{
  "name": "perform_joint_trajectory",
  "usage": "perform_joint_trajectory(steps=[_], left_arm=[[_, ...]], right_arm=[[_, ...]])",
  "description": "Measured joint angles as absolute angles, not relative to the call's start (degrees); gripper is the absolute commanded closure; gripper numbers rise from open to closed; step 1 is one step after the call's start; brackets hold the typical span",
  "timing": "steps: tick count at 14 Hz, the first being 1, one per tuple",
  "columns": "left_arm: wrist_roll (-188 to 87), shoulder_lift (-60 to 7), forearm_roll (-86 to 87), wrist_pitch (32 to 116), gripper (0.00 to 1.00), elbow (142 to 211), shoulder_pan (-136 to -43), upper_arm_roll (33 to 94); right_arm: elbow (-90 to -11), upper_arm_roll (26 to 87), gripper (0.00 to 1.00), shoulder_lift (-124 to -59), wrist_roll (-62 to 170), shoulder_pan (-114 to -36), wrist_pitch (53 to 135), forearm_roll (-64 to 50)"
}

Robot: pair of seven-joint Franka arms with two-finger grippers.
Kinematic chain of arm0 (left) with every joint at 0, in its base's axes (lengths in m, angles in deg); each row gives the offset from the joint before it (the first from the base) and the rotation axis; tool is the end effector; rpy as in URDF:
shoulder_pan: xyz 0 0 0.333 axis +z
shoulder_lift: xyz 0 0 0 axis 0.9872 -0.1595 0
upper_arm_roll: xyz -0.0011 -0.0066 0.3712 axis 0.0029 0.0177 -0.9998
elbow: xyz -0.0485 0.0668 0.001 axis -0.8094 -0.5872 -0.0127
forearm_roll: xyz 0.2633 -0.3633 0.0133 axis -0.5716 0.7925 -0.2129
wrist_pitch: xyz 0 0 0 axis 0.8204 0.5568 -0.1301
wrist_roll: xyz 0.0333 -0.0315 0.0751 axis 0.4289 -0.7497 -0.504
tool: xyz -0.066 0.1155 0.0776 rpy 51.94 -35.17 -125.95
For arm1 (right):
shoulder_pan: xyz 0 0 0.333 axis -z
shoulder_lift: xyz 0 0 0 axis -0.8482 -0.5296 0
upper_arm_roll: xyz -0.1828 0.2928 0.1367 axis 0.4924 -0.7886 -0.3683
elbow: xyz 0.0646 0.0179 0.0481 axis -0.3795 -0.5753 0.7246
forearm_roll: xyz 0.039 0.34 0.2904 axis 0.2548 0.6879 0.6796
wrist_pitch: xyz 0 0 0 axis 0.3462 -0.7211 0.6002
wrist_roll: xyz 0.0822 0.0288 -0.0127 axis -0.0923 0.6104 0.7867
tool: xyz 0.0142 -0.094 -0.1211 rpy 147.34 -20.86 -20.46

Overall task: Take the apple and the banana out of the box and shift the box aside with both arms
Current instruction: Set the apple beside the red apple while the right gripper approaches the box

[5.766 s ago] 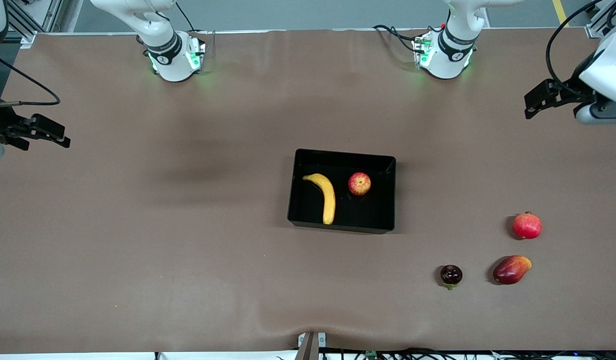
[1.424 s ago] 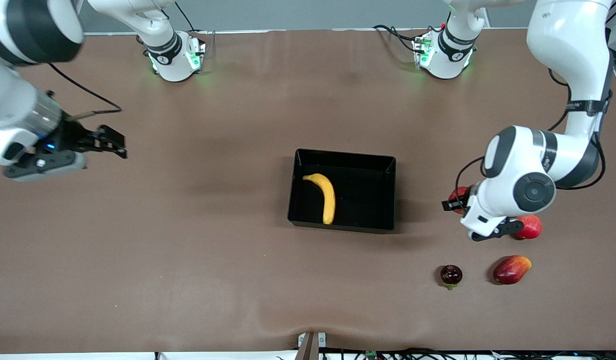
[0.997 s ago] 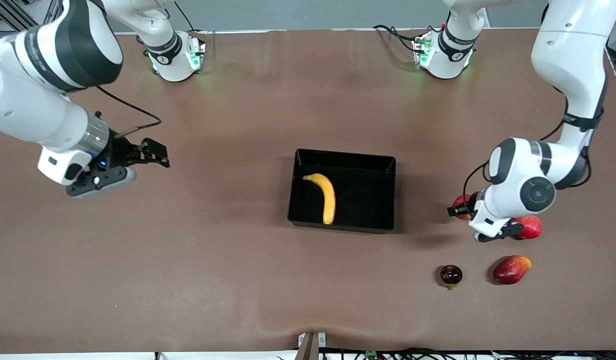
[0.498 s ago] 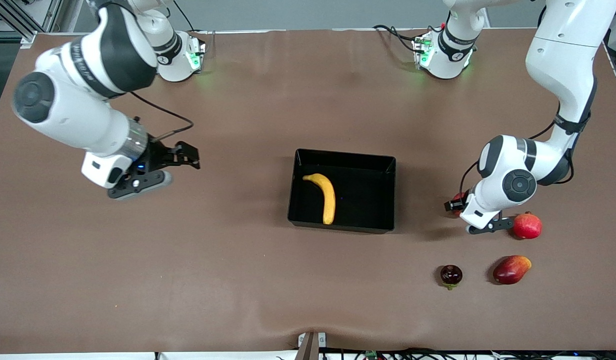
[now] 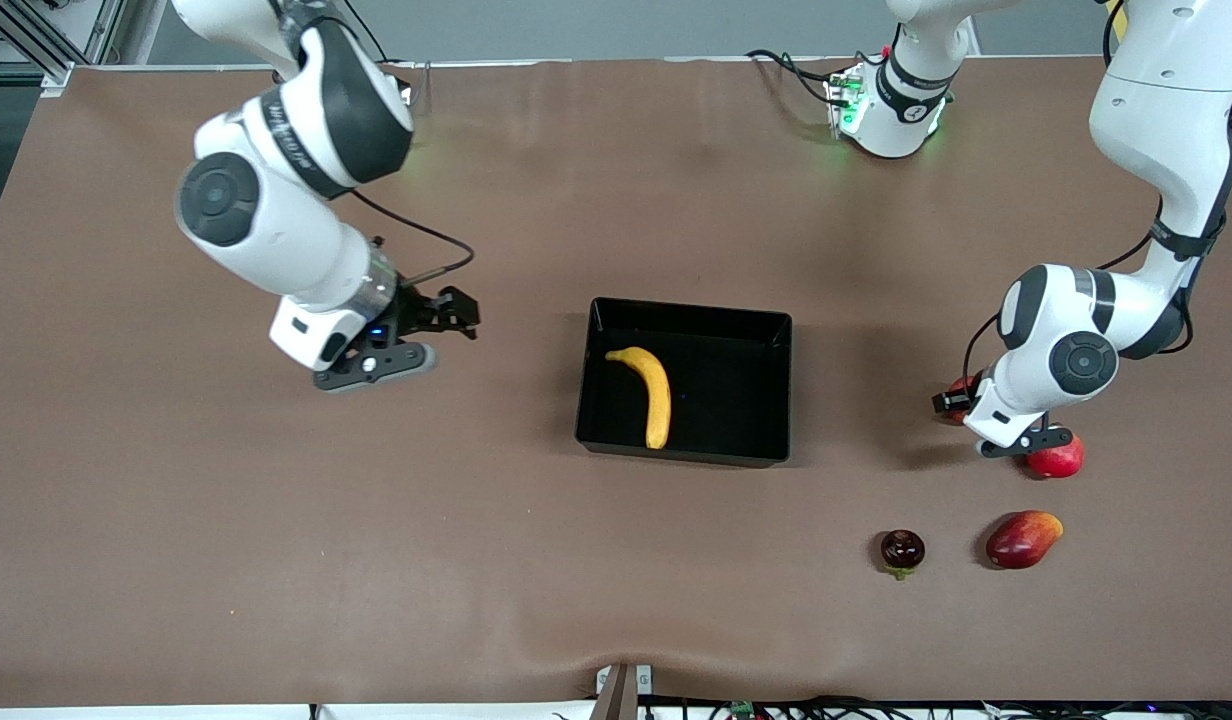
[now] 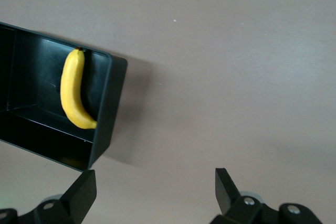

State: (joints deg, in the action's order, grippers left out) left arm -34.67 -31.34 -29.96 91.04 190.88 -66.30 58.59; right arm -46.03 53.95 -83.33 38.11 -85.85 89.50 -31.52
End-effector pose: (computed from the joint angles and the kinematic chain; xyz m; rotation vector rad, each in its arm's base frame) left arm 0.6473 0.0284 0.1440 -2.9742 -0.2143 0.1833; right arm 0.6342 0.3266 0.4553 -2.9355 -0.2619 0.0433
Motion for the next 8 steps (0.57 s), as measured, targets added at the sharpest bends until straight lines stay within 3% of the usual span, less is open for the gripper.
perform_joint_trajectory(steps=[4,5,6,7,8], left_arm=[[-36.1,-30.9,-30.7,91.2,1.0,191.6,-64.5,58.6],[-37.4,-30.9,-30.7,91.4,0.86,191.8,-64.0,58.6],[-38.3,-30.8,-30.7,91.8,0.57,191.9,-63.5,58.6],[-38.8,-30.8,-30.7,92.1,0.01,191.9,-63.0,58.6],[-38.9,-30.8,-30.7,92.2,0.0,191.9,-62.6,58.6]], right_arm=[[-45.9,54.0,0.0,-85.1,37.8,-87.8,92.8,-31.5],[-45.9,54.0,0.0,-85.6,37.8,-88.2,93.8,-31.5],[-45.9,54.0,0.0,-86.2,37.8,-88.7,94.7,-31.5],[-45.9,54.0,0.0,-86.7,37.8,-89.1,95.3,-31.5],[-45.8,54.0,0.0,-87.3,37.8,-89.4,95.7,-31.5]])
